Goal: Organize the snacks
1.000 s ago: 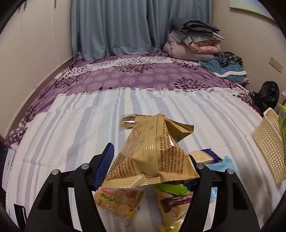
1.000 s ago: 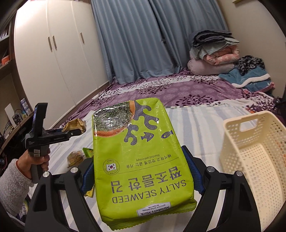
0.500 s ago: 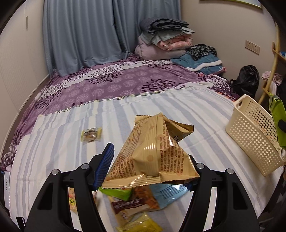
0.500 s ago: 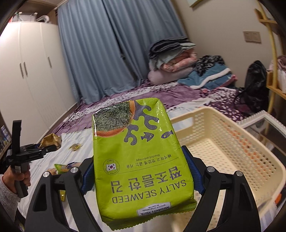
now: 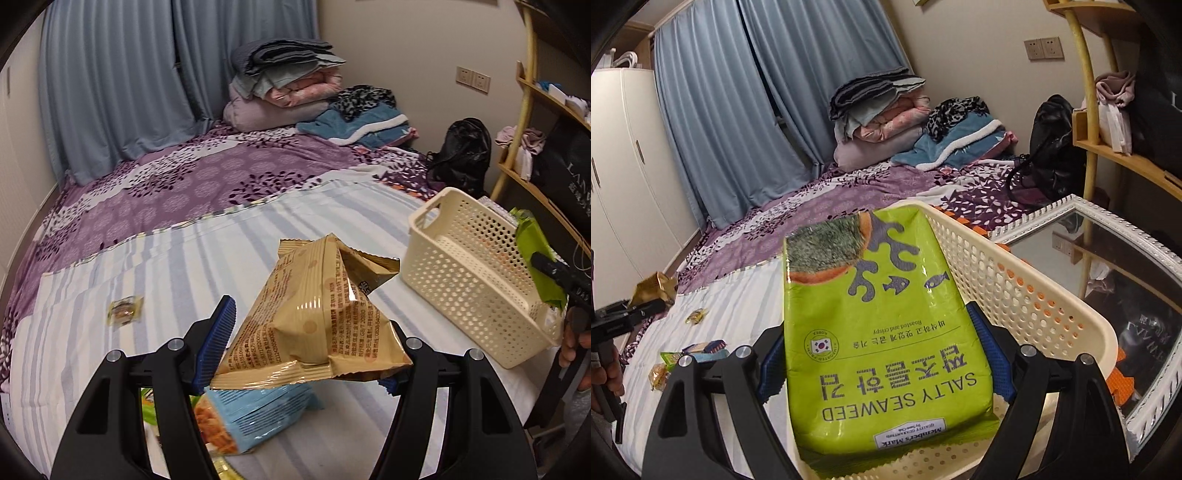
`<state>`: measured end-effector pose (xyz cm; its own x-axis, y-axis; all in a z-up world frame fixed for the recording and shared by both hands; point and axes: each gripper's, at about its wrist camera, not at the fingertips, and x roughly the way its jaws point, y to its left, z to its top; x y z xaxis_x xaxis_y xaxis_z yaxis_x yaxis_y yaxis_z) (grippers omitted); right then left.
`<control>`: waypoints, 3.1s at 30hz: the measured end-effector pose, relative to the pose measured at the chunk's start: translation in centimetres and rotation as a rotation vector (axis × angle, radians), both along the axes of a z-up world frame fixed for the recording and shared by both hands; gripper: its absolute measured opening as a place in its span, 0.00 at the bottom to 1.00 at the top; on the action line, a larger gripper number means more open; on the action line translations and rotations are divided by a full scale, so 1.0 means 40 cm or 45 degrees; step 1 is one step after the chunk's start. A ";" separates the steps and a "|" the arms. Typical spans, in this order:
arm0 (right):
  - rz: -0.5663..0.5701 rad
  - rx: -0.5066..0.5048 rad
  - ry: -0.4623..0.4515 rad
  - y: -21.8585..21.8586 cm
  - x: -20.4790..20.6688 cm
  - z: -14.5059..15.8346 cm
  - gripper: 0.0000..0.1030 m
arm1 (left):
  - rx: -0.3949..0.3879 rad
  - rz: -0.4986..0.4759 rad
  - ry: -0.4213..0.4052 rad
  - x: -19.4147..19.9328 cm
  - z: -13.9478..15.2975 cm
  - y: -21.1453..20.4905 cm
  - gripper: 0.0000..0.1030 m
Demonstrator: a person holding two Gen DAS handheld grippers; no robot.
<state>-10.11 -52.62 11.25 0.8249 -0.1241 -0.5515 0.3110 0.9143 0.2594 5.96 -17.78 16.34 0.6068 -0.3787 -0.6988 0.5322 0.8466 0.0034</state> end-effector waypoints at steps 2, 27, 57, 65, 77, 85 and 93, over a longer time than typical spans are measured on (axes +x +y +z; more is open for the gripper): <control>-0.009 -0.027 0.001 0.002 0.000 -0.002 0.89 | -0.007 -0.027 0.006 -0.005 0.004 -0.028 0.66; -0.135 -0.043 -0.101 -0.053 -0.091 -0.001 0.90 | -0.037 -0.477 0.052 -0.096 0.003 -0.521 0.66; -0.140 -0.040 -0.145 -0.029 -0.121 0.021 0.90 | 0.108 -0.085 0.448 -0.067 -0.361 -0.337 0.75; -0.170 -0.030 -0.154 -0.054 -0.130 0.019 0.90 | 0.020 -0.114 0.380 -0.086 -0.291 -0.312 0.44; -0.205 -0.016 -0.169 -0.072 -0.140 0.016 0.90 | -0.142 -0.278 0.178 -0.109 -0.035 -0.424 0.44; -0.211 -0.014 -0.159 -0.074 -0.149 0.011 0.90 | -0.160 -0.420 0.208 -0.114 -0.037 -0.566 0.87; -0.224 -0.001 -0.156 -0.082 -0.156 0.004 0.90 | -0.073 -0.301 0.140 -0.096 -0.056 -0.528 0.97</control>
